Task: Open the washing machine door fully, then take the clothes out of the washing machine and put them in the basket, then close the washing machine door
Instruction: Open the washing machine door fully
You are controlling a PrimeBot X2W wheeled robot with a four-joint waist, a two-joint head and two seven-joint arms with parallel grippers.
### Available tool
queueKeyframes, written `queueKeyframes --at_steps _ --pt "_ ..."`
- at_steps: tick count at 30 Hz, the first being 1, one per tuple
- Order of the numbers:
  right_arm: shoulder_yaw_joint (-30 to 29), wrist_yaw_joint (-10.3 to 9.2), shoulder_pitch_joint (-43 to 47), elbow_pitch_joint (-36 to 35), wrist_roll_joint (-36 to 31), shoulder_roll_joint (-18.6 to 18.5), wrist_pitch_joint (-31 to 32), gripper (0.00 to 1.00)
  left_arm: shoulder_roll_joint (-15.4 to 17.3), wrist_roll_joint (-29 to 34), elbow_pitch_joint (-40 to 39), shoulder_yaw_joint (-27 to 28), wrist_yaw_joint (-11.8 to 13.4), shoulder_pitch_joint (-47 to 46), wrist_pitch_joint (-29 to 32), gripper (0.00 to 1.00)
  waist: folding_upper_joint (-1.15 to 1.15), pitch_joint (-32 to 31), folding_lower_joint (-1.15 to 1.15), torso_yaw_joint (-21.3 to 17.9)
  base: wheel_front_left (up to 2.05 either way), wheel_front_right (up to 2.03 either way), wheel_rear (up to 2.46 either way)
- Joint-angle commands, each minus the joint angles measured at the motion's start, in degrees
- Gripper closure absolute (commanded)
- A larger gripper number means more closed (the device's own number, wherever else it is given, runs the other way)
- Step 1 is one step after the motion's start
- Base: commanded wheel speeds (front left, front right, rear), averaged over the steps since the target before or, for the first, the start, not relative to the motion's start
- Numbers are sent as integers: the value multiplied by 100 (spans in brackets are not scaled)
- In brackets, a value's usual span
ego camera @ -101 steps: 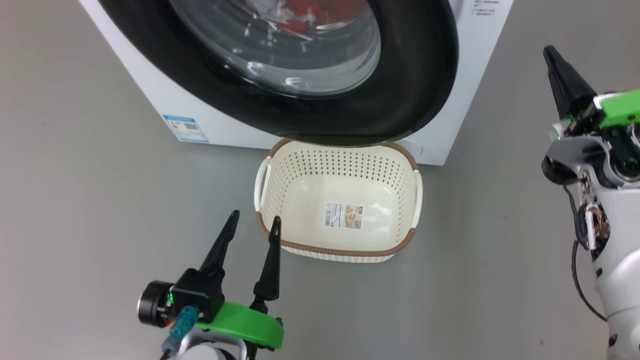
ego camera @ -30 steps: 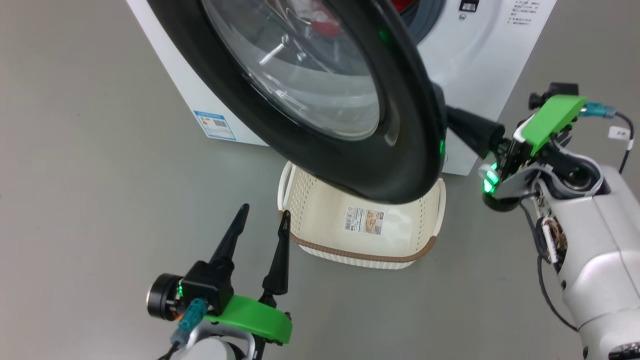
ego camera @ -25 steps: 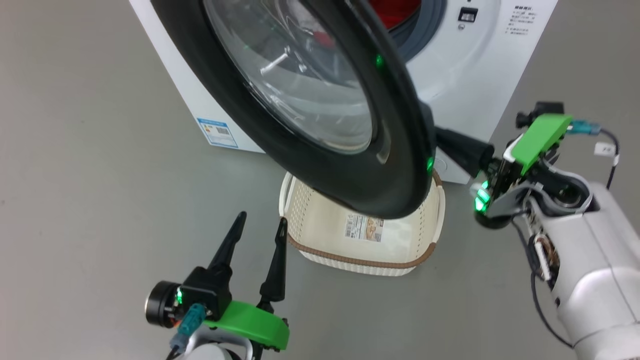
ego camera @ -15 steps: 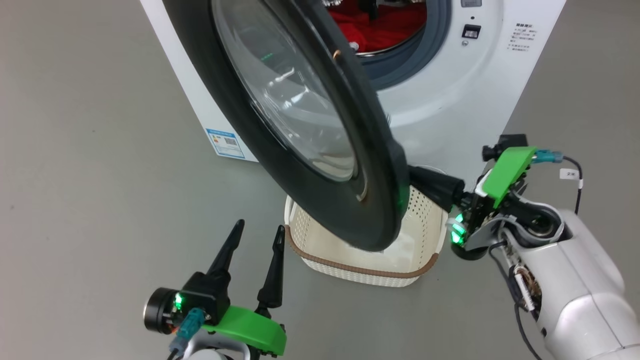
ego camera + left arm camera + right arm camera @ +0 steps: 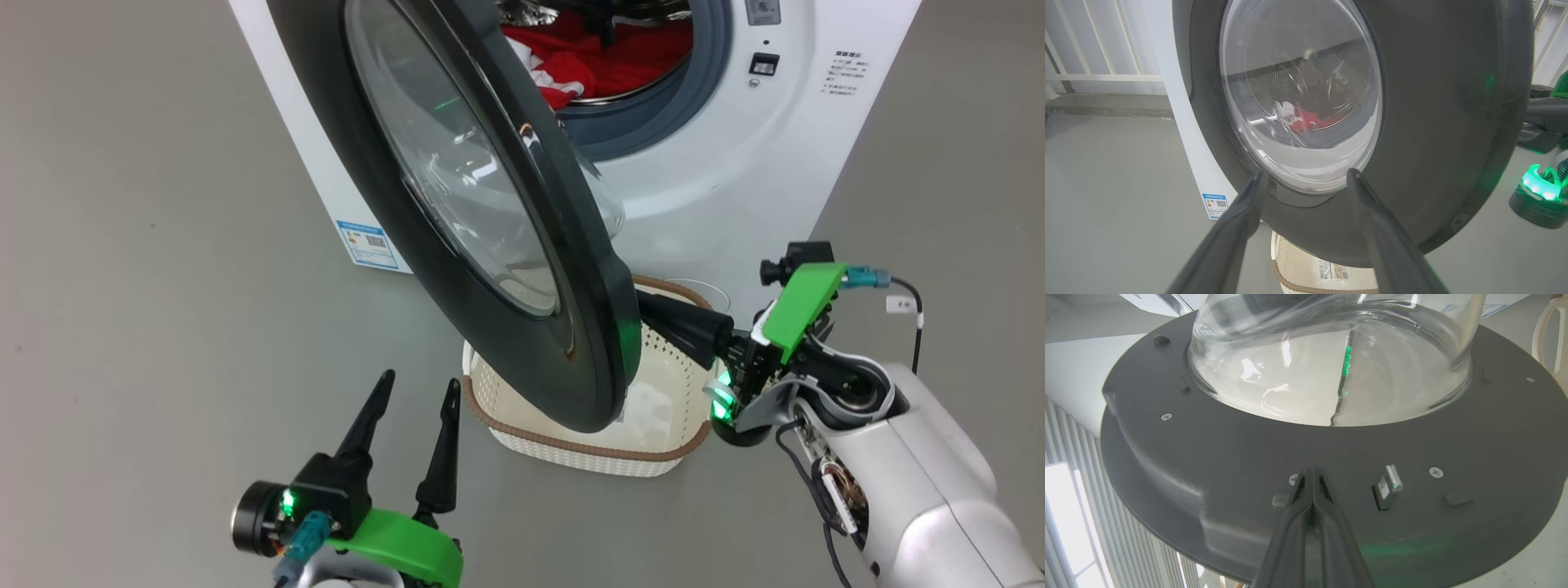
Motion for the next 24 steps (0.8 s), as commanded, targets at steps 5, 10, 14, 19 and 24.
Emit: queueKeyframes --at_steps 5,10,14,19,24 --pt "-74 5 197 -301 181 105 -170 100 66 47 -104 242 -29 -2 -45 0 0 -32 0 -79 0 0 0" --pt "-671 5 528 -774 413 104 -430 100 66 22 -79 270 -25 50 -45 0 0 -83 0 -200 0 0 0" --pt "-1058 5 895 -1192 383 84 -567 100 66 27 -55 304 -27 105 -45 0 0 -135 0 -300 0 0 0" --pt "-1357 5 1508 -1745 219 89 -713 100 66 43 -23 361 -46 125 -45 0 0 -166 0 -447 0 0 0" --pt "-1538 5 2175 -2311 84 99 -965 100 66 51 5 415 -56 141 -45 0 0 -207 0 -597 0 0 0"
